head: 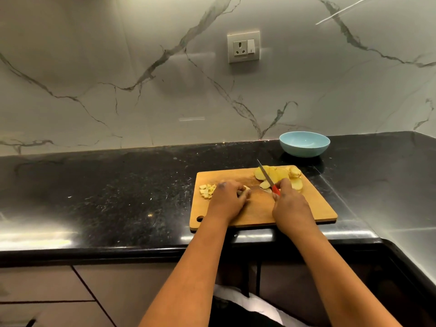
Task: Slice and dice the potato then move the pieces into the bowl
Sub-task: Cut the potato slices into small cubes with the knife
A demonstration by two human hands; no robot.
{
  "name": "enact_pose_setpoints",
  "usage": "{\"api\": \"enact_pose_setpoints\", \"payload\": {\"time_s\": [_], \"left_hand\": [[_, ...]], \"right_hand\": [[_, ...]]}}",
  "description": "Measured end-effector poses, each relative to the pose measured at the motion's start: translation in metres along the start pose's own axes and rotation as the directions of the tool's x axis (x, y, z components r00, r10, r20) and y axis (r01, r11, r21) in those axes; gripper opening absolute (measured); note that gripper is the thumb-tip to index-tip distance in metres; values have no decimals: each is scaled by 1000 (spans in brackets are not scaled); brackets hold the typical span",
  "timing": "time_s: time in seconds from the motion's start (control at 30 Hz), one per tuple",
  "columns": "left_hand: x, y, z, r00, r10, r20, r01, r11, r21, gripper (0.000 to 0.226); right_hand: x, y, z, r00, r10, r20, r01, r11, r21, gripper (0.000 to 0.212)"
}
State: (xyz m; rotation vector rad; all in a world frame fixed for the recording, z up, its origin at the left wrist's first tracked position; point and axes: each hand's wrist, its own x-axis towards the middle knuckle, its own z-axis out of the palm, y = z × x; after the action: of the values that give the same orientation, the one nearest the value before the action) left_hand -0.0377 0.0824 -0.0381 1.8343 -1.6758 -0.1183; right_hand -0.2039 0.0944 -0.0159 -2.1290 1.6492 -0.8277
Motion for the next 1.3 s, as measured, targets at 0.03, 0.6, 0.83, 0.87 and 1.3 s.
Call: {"api": "enact_pose_setpoints", "payload": {"time_s": [0.03,0.6,0.83,0.87,1.3], "left_hand": [[-2,-1,0,999,26,-38,-25,999,26,28],[-5,-2,-2,999,-11,-46,17,993,121,30],[-5,-1,-2,999,0,-36,6,986,164,30],[-5,-1,-2,999,0,-34,5,986,167,30],[-9,0,-6,999,-32,-31,34,996,81,29]], "right_hand": [[-2,-3,-1,1000,-7,27,8,999,-42,16],[-10,-21,7,993,-92,-68,67,951,-301,10],[-15,-32,6,991,-130,-33,112,938,-328,15],[-14,-34,7,992,-127,-21,113,938,-327,17],[-19,-22,-42,989,0,150,49,943,-329,13]]}}
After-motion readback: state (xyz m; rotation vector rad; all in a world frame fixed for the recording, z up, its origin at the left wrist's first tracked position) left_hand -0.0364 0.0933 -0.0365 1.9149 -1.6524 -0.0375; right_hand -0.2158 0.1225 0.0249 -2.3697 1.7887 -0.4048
